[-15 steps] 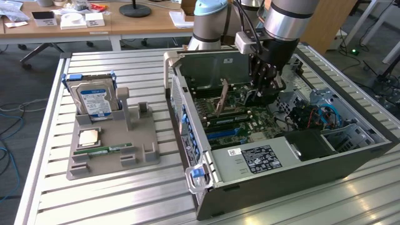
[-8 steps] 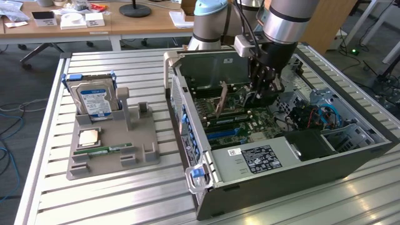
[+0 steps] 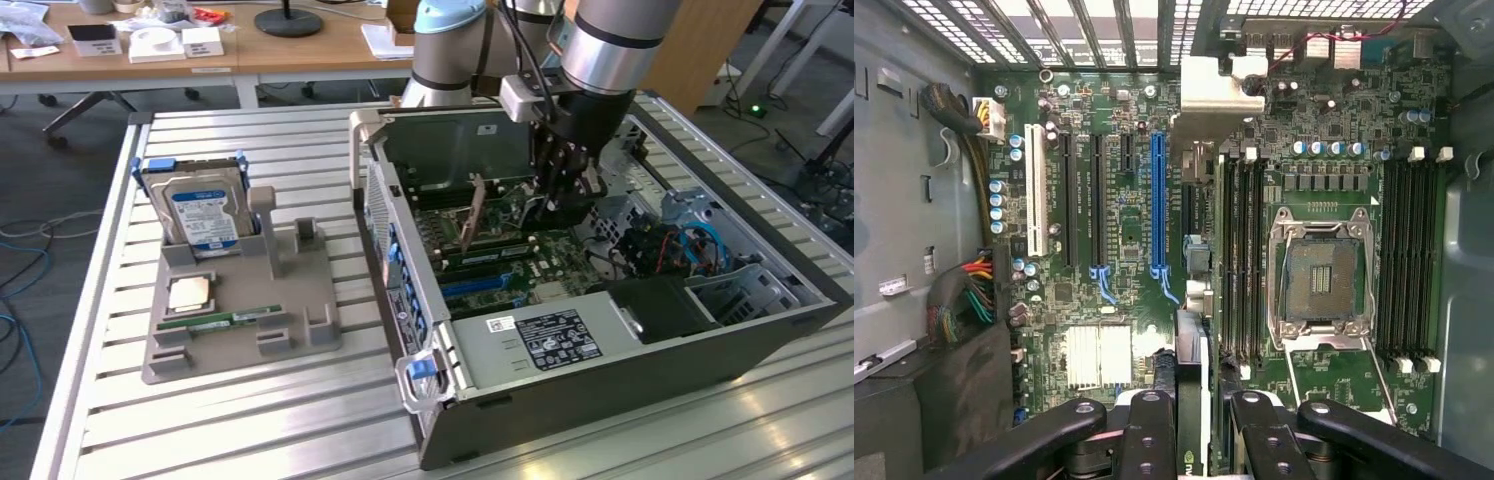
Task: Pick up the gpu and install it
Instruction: 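Insert the gpu into the slot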
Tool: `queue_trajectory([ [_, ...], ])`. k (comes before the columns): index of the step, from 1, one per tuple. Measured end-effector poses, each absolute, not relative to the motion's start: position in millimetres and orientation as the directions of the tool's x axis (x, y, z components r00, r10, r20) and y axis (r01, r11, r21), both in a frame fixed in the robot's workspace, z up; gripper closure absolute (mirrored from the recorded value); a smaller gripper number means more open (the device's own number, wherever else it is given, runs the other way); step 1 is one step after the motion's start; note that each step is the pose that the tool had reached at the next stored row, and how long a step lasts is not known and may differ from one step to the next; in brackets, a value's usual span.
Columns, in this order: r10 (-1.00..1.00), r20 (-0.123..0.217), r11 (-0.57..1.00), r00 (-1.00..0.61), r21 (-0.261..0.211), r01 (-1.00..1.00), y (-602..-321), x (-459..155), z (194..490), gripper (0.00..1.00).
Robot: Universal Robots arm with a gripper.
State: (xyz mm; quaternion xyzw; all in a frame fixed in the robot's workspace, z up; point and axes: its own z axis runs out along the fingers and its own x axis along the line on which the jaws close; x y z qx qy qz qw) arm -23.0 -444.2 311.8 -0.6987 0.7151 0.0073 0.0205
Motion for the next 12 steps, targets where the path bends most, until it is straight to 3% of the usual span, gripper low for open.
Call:
queue_trajectory([
  [12,-0.999,-0.04,0.024,-0.023,-0.018,-1.0,-444.7,-23.5,305.9,0.74],
])
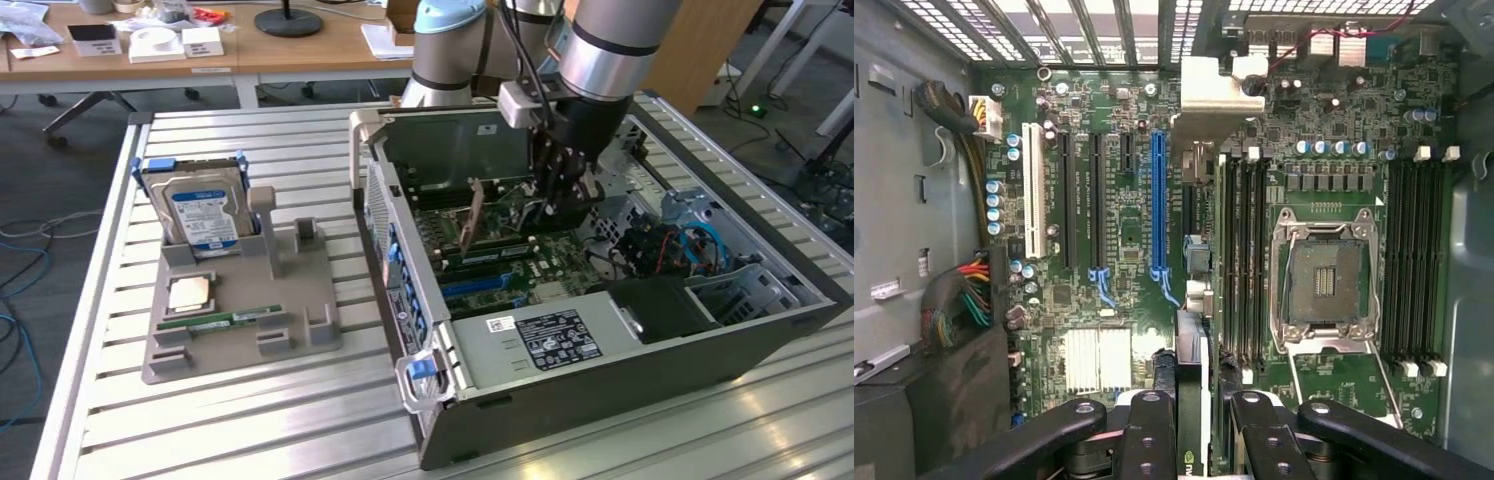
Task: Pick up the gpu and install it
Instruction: 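Insert the gpu into the slot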
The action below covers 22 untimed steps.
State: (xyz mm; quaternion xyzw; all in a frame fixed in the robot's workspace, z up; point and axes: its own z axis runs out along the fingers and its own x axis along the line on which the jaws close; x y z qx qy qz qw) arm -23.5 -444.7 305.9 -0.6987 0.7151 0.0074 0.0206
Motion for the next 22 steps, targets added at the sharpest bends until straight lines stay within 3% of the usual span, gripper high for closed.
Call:
queue_trajectory([
  [22,-0.999,-0.04,0.024,-0.023,-0.024,-0.999,-459,-35,306,0.74],
])
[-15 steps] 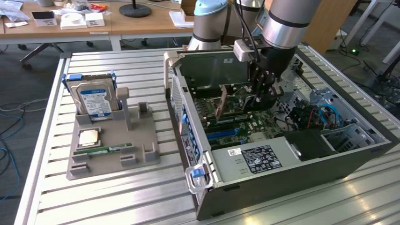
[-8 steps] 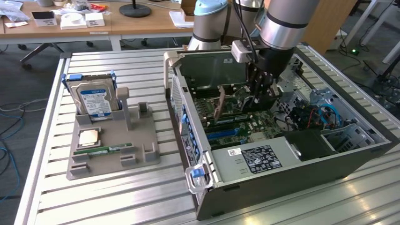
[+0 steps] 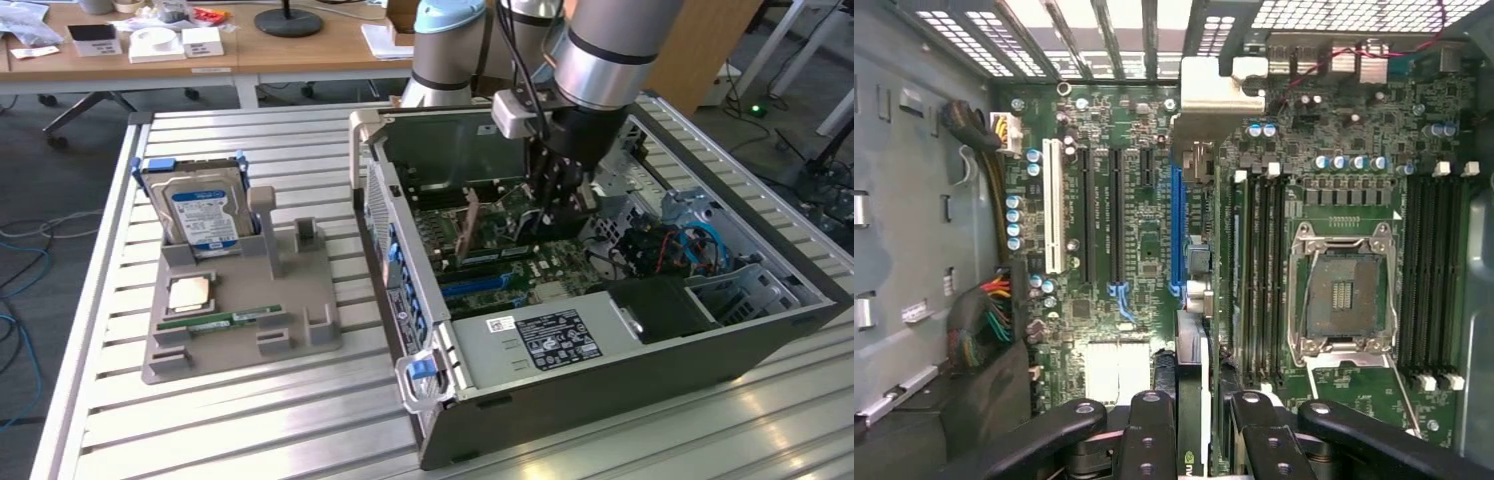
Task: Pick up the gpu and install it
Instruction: 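Insert the gpu into the slot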
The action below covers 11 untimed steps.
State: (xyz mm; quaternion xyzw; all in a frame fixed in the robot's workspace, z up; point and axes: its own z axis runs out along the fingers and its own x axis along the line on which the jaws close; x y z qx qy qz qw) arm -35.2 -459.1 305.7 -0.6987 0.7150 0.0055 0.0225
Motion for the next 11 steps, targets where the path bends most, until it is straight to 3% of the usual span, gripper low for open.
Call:
queue_trajectory([
  [11,-0.999,-0.04,0.024,-0.022,-0.026,-0.999,-460.9,-41.2,305.1,0.74],
])
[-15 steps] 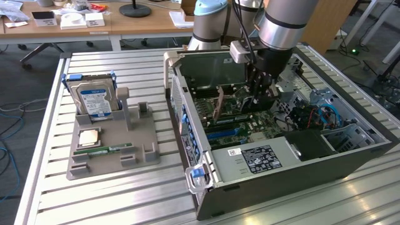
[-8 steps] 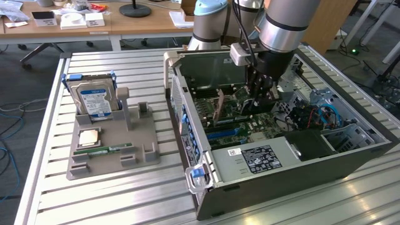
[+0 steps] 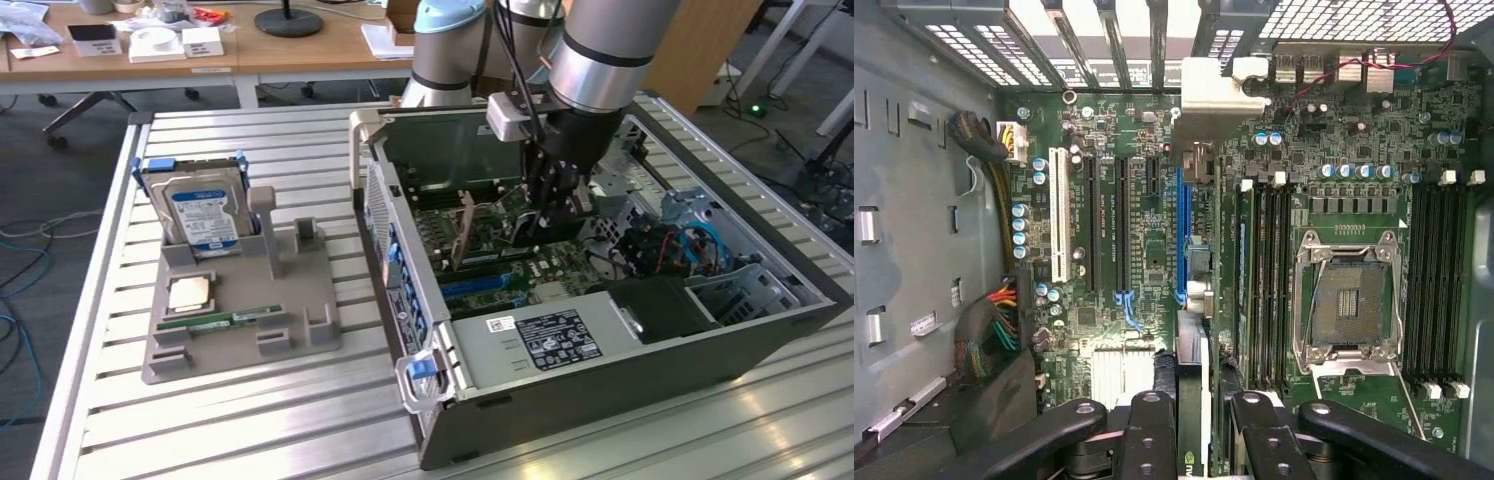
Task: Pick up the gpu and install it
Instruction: 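Insert the gpu into the slot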
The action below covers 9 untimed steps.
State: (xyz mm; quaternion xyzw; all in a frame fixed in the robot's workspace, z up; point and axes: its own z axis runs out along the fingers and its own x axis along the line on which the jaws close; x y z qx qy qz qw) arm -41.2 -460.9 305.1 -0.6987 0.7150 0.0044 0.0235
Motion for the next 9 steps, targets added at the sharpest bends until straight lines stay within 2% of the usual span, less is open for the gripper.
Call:
queue_trajectory([
  [9,-0.999,-0.04,0.024,-0.022,-0.027,-0.999,-460.9,-41.4,302.8,0.74],
])
